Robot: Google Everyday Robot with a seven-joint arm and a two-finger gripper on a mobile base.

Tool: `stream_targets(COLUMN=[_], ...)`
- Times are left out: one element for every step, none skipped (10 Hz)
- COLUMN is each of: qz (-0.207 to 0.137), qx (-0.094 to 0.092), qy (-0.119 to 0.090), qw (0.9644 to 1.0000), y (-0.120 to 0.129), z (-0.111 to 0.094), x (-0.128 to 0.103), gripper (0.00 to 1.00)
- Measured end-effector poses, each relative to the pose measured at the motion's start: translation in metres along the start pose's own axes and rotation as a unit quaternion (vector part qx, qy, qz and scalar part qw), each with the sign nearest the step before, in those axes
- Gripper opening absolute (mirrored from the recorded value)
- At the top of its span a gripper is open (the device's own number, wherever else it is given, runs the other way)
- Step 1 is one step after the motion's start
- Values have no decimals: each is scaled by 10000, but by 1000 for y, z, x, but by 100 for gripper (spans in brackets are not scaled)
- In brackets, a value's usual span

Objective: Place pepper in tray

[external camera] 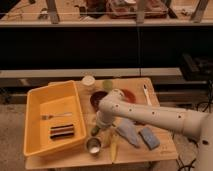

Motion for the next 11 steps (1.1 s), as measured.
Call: stream_targets(qz=[52, 76, 114, 178, 244, 287, 370, 451, 518, 578, 668], qx=[49, 78, 98, 114, 116, 94, 35, -28, -107, -212, -352], qy=[-57, -96, -129, -149, -174, -198, -256, -264, -265, -267, -247], qw=[10000, 9999, 9998, 9997, 9995, 9993, 9990, 9986, 9982, 9977, 9968], y=[0, 2, 2, 2, 2, 2, 2, 3, 3, 5, 10], z=[10, 15, 18, 20, 21, 20, 15, 6, -6, -23, -49], x=[-4, -5, -8, -9, -11, -13, -18, -19, -21, -22, -20], gripper=[45, 36, 33, 32, 27, 20, 8, 2, 0, 0, 0])
